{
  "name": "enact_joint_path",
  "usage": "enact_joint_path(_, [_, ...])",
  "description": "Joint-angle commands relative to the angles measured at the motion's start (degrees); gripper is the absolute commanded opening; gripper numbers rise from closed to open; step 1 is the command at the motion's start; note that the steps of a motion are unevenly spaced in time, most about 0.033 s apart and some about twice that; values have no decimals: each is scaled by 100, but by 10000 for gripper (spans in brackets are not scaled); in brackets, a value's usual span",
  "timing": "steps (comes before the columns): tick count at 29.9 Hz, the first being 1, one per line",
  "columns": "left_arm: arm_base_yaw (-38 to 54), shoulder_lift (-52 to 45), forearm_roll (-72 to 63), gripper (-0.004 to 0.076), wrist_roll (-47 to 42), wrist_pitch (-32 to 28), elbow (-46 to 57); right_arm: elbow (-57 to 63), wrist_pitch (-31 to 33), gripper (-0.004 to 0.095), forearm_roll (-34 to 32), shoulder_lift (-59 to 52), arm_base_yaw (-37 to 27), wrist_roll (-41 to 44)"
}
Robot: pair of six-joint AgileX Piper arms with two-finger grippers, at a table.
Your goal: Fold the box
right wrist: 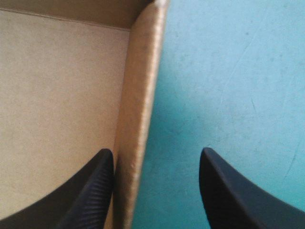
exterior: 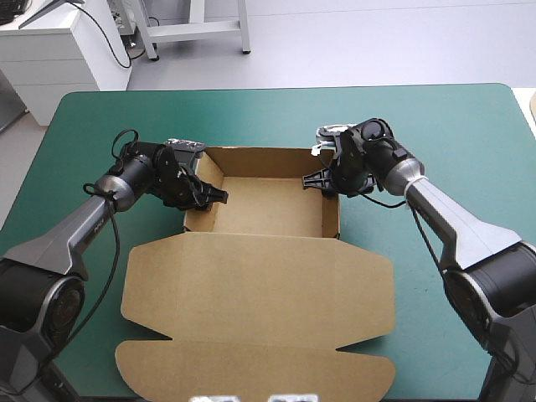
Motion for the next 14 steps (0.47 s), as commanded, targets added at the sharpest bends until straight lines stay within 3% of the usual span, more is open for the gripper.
enact_joint_path(1, [-15,-277,25,441,-1,24,-240,-401,20,523,-297,-291,-24,-51])
enact_joint_path(14, [-15,-288,347,441,147,1983,-2210,-1431,888,511,-286,-291,-24,-331])
